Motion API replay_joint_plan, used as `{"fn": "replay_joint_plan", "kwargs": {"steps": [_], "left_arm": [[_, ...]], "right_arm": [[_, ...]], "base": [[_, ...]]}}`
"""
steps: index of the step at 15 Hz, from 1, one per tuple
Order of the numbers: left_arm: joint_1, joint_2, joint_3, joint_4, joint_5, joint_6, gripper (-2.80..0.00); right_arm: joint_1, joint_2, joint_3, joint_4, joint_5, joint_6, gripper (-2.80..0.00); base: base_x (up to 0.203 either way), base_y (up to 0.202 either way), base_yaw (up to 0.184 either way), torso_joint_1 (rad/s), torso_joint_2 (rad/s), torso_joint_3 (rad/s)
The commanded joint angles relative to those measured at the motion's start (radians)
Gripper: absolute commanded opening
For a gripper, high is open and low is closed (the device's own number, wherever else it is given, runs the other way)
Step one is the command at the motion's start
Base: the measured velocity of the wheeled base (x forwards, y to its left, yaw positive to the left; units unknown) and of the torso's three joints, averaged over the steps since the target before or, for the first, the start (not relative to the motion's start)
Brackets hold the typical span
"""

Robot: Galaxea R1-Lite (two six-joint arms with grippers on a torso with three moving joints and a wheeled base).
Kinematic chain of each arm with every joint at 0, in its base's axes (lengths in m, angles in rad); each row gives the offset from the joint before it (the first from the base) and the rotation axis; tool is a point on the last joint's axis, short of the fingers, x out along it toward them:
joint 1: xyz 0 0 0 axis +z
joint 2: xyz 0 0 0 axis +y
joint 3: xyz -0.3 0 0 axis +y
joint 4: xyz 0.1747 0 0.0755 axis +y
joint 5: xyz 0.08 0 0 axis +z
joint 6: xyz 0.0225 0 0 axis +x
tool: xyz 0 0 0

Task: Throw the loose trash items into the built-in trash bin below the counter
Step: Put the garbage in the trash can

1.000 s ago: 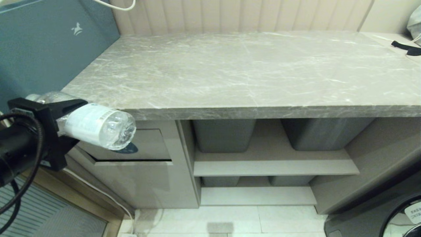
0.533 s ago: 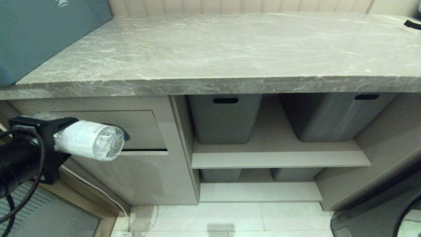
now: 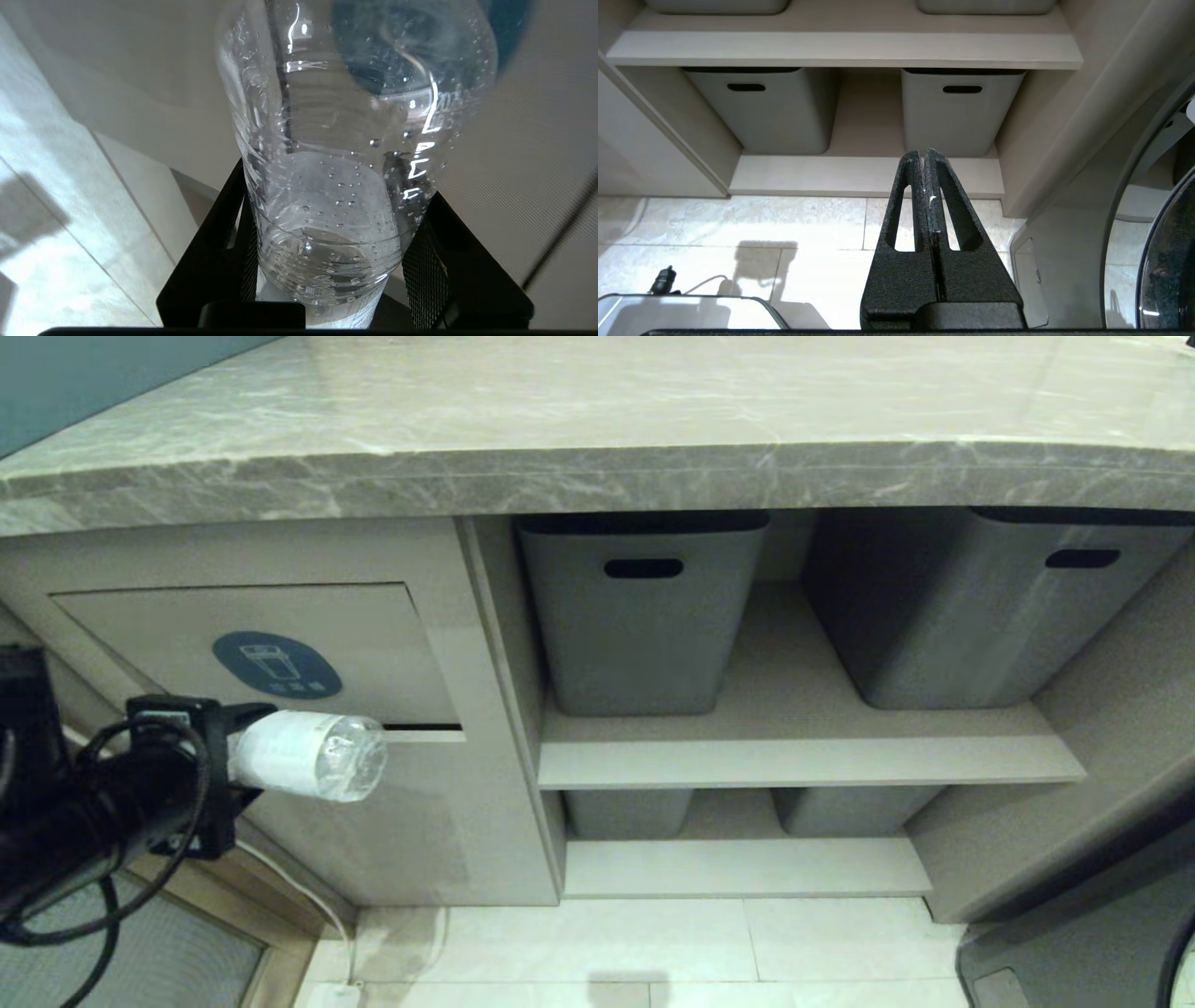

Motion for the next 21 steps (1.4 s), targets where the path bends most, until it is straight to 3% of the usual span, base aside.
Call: {"fn": "replay_joint_plan", "kwargs": {"steps": [1,6,12,13,21], "left_arm": [[0.009,0.093,-0.021,-0.012,-0.008,-0.027,-2.80],[0.051,0.321,-0.147,-0.160,-0.019,-0.074,-2.80],[0.053,0.480,-0.334,-0.173,-0.018,-0.129,-2.80],[0.053,0.489,-0.344,-0.173,-0.017,-0.130,0.00],[0.049,0.469,-0.369,-0.172,0.008,-0.128,0.00]], "right_arm": [[0.000,0.000,0.000,0.000,0.000,-0.001,-2.80],[0.000,0.000,0.000,0.000,0.000,-0.002,-2.80],[0.000,0.000,0.000,0.000,0.000,-0.004,-2.80],[0.000,0.000,0.000,0.000,0.001,-0.006,-2.80],[0.000,0.000,0.000,0.000,0.001,-0.006,-2.80]], "base": [[0.000,0.000,0.000,-0.017,0.06,0.050],[0.000,0.000,0.000,-0.001,0.01,0.006],[0.000,0.000,0.000,0.000,0.00,0.000],[0.000,0.000,0.000,0.000,0.00,0.000],[0.000,0.000,0.000,0.000,0.00,0.000]]}}
